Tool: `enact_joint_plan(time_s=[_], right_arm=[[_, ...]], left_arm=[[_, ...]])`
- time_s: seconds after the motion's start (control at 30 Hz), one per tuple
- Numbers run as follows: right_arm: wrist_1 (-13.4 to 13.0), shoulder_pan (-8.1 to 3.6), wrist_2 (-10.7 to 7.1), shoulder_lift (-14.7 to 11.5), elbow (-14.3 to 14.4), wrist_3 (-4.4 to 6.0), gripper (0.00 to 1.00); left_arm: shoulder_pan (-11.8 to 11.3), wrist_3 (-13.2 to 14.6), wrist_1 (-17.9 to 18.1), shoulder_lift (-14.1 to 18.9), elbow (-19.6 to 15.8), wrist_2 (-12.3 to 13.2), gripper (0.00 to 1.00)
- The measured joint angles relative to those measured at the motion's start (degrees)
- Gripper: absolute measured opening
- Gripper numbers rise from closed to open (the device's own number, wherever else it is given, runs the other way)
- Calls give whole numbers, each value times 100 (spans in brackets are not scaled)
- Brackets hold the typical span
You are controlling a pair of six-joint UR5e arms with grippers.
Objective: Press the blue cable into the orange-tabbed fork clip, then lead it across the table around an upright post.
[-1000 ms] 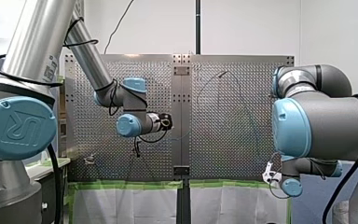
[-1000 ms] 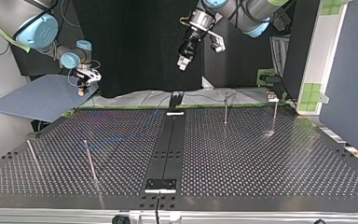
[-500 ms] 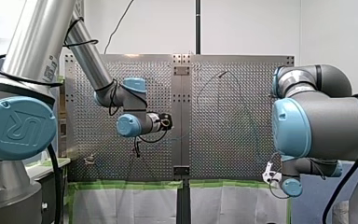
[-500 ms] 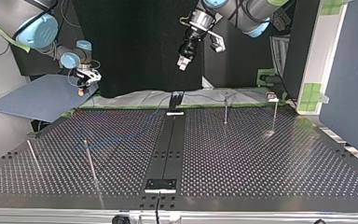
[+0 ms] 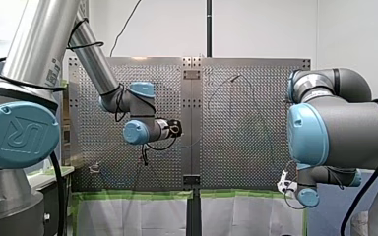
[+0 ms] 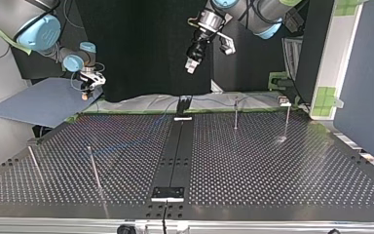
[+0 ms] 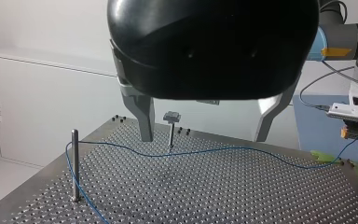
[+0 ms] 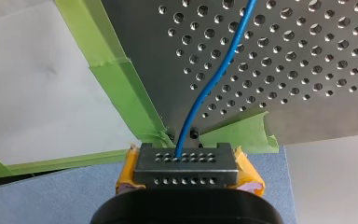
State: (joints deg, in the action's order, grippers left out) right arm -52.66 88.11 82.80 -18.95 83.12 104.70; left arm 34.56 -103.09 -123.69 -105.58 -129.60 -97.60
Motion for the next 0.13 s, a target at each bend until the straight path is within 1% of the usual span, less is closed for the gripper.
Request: enact_joint_plan(time_s=[0.13], right_arm=[[0,0,0,0,0,0,0]], left_arm=[[0,0,0,0,0,0,98]])
